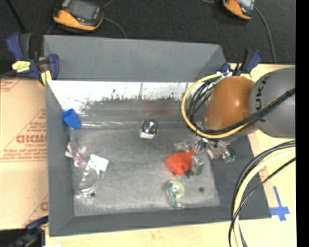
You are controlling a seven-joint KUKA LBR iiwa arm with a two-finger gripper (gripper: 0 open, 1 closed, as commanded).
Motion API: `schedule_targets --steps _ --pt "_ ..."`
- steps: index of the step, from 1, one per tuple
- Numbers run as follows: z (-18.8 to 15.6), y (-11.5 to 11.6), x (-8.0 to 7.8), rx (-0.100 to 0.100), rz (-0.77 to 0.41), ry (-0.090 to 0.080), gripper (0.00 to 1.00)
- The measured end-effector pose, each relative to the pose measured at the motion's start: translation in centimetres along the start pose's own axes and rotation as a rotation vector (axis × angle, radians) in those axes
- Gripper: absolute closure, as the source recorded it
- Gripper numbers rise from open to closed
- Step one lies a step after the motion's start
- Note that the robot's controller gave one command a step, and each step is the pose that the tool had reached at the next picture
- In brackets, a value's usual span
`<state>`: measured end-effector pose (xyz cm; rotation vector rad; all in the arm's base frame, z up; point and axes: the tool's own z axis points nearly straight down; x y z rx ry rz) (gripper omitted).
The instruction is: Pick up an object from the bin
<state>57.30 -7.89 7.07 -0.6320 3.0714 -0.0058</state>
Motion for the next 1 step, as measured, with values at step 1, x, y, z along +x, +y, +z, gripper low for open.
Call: schedule_targets --steps 1 --pt "-10.62 -0.29 -0.28 0.002 0.005 -0.005 1.00"
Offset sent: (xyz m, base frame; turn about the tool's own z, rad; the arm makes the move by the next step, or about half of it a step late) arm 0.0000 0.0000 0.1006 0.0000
